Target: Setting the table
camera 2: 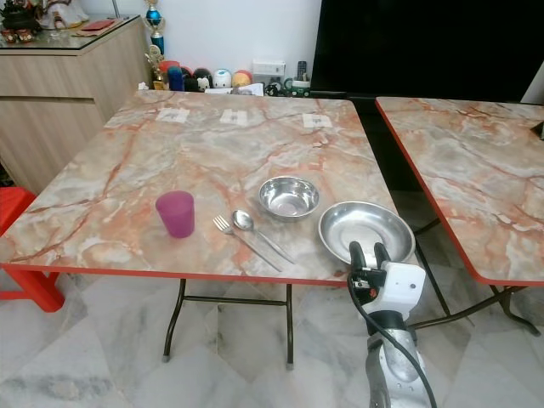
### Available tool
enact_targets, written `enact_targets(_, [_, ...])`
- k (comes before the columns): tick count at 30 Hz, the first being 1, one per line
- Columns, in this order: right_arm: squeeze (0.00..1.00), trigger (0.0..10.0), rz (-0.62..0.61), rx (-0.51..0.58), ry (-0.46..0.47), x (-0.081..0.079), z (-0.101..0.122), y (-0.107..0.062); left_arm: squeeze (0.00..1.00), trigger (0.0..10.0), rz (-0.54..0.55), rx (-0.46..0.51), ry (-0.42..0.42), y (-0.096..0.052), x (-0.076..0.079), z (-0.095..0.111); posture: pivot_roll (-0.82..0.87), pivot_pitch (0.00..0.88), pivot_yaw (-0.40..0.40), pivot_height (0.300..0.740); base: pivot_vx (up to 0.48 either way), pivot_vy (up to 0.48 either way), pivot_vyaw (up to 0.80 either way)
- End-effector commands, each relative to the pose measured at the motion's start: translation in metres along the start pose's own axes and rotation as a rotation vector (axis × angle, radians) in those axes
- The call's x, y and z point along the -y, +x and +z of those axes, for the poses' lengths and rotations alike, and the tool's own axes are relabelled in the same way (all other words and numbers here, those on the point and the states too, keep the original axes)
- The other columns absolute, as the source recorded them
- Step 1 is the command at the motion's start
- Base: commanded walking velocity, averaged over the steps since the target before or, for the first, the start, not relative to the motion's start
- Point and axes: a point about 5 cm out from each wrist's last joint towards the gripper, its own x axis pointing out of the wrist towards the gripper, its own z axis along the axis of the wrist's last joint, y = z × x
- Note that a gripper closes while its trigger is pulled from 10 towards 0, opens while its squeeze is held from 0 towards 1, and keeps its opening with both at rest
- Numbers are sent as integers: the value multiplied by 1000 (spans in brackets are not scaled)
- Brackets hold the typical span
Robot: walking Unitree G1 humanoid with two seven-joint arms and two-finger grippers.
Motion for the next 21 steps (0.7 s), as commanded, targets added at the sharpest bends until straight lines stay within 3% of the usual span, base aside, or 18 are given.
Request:
enact_targets(1, [0,10000,3,5,14,-6,6,-1,0,10000,1,-23,6,-2,1,-8,9,0,-57,740,0,-401,0])
enact_targets(6, [0,10000,14,-10,29,-11,6,-1,0,10000,3,-31,4,-3,-3,-12,10,0,-61,740,0,-403,0])
enact_targets(13, [0,10000,-19,-17,35,-6,7,2,0,10000,9,-32,-4,-5,-8,-14,9,0,-66,740,0,-396,0])
enact_targets(21, [0,10000,-37,-33,42,-5,8,2,0,10000,1,-25,-26,-2,4,-12,8,0,-69,740,0,0,0])
